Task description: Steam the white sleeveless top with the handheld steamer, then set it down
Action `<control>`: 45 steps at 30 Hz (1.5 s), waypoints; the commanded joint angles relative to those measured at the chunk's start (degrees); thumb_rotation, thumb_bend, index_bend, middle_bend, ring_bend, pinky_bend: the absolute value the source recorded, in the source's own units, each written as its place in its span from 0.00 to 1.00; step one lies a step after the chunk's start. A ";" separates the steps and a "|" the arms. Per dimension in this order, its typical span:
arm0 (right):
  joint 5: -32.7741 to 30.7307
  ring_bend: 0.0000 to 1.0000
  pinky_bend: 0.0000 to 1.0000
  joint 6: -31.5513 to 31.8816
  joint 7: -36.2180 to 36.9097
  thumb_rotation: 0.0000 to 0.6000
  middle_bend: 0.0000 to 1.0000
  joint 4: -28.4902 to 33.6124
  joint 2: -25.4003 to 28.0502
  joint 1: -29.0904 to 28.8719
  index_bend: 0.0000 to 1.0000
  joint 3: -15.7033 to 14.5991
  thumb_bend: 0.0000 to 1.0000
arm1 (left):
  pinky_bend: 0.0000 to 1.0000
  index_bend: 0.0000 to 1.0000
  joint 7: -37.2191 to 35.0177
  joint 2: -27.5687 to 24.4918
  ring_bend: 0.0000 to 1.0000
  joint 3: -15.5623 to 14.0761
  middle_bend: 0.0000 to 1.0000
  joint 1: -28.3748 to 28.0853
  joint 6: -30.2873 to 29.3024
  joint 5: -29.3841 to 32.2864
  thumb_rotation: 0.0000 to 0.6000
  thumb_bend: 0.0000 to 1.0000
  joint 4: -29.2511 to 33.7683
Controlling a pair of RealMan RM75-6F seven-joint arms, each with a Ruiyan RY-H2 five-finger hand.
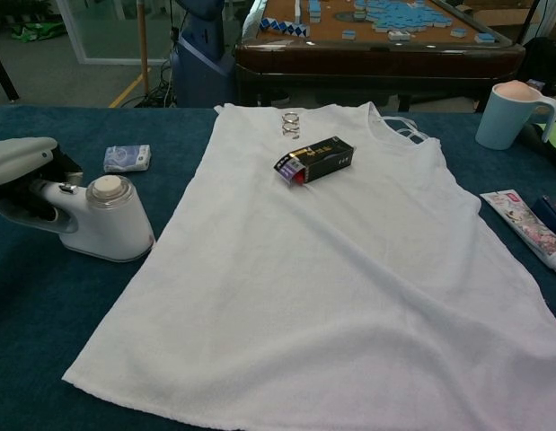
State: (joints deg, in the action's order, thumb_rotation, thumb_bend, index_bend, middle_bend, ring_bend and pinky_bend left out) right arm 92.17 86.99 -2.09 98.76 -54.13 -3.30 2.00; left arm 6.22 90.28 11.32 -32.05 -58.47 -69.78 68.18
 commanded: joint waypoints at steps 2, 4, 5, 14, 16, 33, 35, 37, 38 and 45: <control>0.45 0.00 0.00 -1.06 -0.40 1.00 0.10 0.42 0.07 -0.56 0.01 -0.35 0.04 | 0.61 0.81 -1.97 -3.08 0.65 1.36 0.76 -0.54 2.58 2.15 1.00 0.31 3.34; 0.64 0.00 0.00 -1.60 -0.62 1.00 0.10 0.54 0.02 -0.85 0.01 -0.48 0.04 | 0.61 0.81 -2.69 -4.51 0.66 1.87 0.76 -0.70 3.33 2.84 1.00 0.31 5.07; 0.74 0.00 0.00 -1.89 -0.74 1.00 0.10 0.59 -0.01 -1.00 0.01 -0.56 0.04 | 0.61 0.81 -3.01 -5.13 0.66 2.09 0.76 -0.78 3.66 3.15 1.00 0.31 5.84; 2.96 0.00 0.00 -7.05 -1.73 1.00 0.10 0.84 -0.42 -3.58 0.01 -2.24 0.04 | 0.61 0.80 -5.14 -9.39 0.66 4.01 0.76 -1.67 5.70 6.37 1.00 0.31 14.68; 3.73 0.00 0.00 -8.81 -1.78 1.00 0.10 0.78 -0.35 -4.39 0.01 -2.92 0.05 | 0.61 0.80 -4.33 -9.20 0.66 4.07 0.76 -2.02 5.43 6.89 1.00 0.31 16.07; 8.71 0.00 0.00 -25.70 2.84 1.00 0.10 -1.21 -5.14 -14.58 0.00 -7.13 0.72 | 0.61 0.80 11.21 0.56 0.65 5.27 0.76 -9.74 1.09 13.45 1.00 0.31 21.15; 8.66 0.00 0.00 -26.82 3.94 1.00 0.10 -1.90 -6.29 -15.47 0.00 -7.34 0.72 | 0.61 0.80 12.31 2.11 0.65 5.53 0.76 -10.82 1.19 14.65 1.00 0.31 20.20; 8.74 0.00 0.00 -27.79 5.31 1.00 0.10 -2.68 -7.45 -16.40 0.00 -7.53 0.72 | 0.61 0.80 13.41 3.57 0.65 5.81 0.76 -11.89 1.25 15.81 1.00 0.31 19.06; 8.80 0.00 0.00 -28.20 5.81 1.00 0.10 -3.06 -7.91 -16.79 0.00 -7.64 0.72 | 0.61 0.80 13.86 4.20 0.65 5.96 0.76 -12.33 1.20 16.26 1.00 0.31 18.50; 8.44 0.00 0.00 -30.55 8.84 1.00 0.10 -5.96 -10.95 -19.17 0.00 -8.21 0.71 | 0.61 0.80 15.88 8.08 0.65 7.07 0.76 -14.99 0.90 19.21 1.00 0.31 14.69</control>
State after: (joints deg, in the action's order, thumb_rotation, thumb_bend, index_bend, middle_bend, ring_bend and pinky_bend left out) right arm 100.78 56.81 6.38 93.19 -64.69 -22.14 -6.07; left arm 21.80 97.98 18.22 -46.70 -57.49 -50.91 83.24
